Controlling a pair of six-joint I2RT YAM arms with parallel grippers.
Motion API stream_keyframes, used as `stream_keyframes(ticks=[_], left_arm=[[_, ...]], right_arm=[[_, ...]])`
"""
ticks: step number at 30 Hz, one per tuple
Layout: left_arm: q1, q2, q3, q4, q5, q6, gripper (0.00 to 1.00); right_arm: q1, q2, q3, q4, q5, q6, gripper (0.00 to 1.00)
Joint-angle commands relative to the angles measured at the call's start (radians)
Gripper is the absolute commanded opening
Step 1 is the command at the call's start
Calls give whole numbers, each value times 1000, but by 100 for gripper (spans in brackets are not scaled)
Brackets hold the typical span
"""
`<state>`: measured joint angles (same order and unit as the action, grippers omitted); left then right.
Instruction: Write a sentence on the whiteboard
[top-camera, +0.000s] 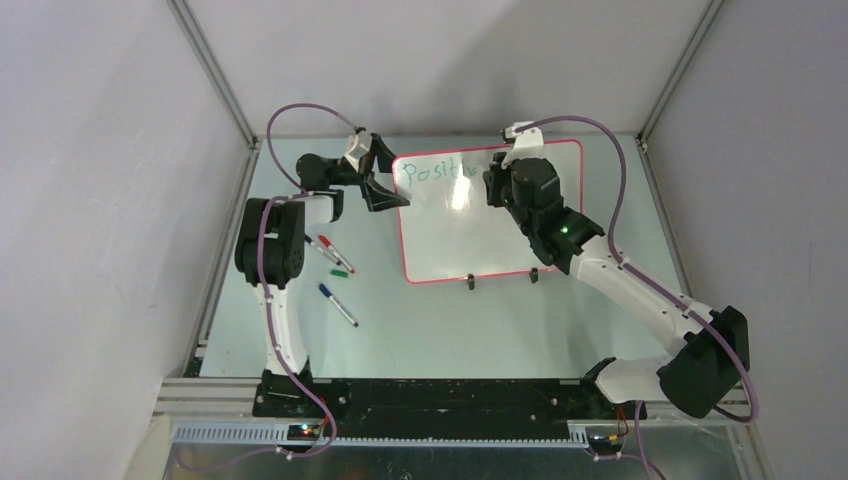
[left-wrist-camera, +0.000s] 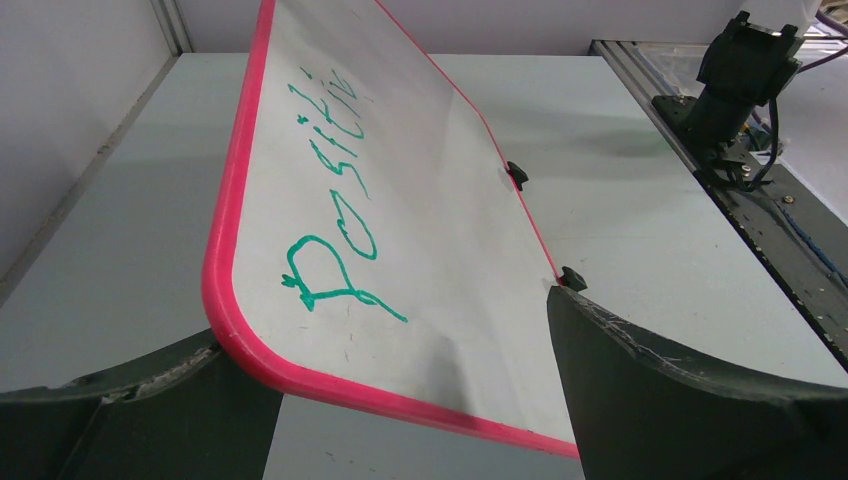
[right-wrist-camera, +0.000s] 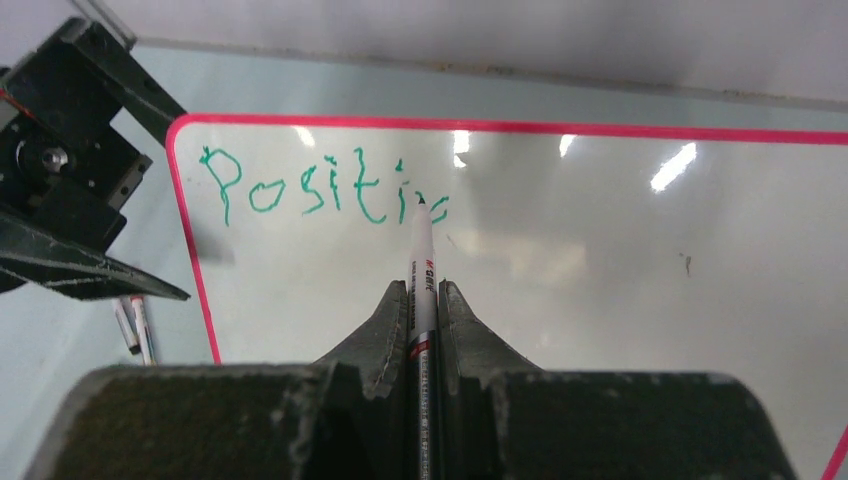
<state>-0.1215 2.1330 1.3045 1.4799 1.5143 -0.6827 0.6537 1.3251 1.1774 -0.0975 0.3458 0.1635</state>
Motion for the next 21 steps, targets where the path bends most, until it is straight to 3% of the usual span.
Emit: stream_keyframes(ticks=[1, 11, 17, 21], left_arm=[[0, -10, 5, 56, 0, -10, 98], [52, -84, -104, 55, -50, 72, 98], [116, -87, -142, 57, -213, -68, 98], [118, -165, -227, 56, -226, -28, 99]], right_arm=[[4, -19, -24, 136, 51, -8, 0], [16, -37, -71, 208, 73, -13, 0], [16, -40, -76, 216, 75, -14, 0], [15, -41, -75, 213, 78, -18, 0]])
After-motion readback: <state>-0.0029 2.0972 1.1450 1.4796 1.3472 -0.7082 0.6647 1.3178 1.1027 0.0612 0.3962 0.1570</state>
